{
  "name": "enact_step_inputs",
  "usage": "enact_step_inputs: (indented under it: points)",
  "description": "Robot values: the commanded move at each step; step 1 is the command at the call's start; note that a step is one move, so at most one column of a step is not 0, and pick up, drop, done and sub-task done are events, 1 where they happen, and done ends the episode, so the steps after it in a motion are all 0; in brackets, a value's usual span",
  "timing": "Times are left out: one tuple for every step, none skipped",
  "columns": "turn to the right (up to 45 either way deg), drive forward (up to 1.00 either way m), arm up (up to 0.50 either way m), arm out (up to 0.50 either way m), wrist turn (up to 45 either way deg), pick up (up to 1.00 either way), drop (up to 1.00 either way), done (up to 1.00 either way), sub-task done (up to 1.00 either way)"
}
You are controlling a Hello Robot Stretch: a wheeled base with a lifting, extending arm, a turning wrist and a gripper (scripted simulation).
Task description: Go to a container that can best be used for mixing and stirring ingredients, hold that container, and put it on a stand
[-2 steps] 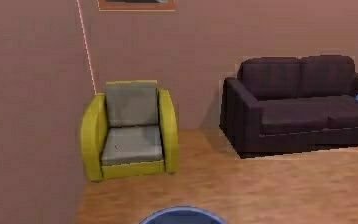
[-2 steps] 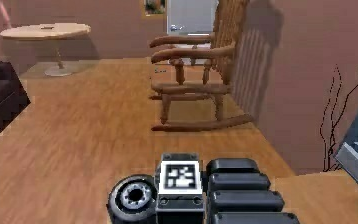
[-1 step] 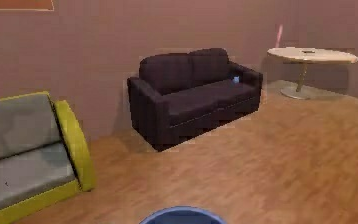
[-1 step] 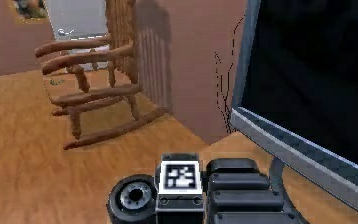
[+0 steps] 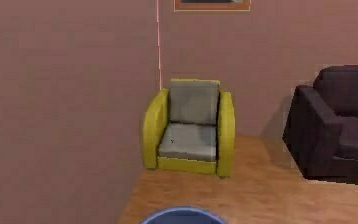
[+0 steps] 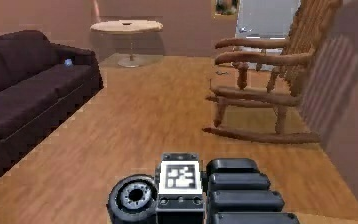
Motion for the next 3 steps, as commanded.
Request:
enact_step_inputs:
  points:
    - [-45.0, 0.00, 0.00, 0.00, 0.0, 0.00, 0.00, 0.00, 0.00]
    - [-45.0, 0.00, 0.00, 0.00, 0.0, 0.00, 0.00, 0.00, 0.00]
    - [-12.0, 0.00, 0.00, 0.00, 0.0, 0.00, 0.00, 0.00, 0.00]
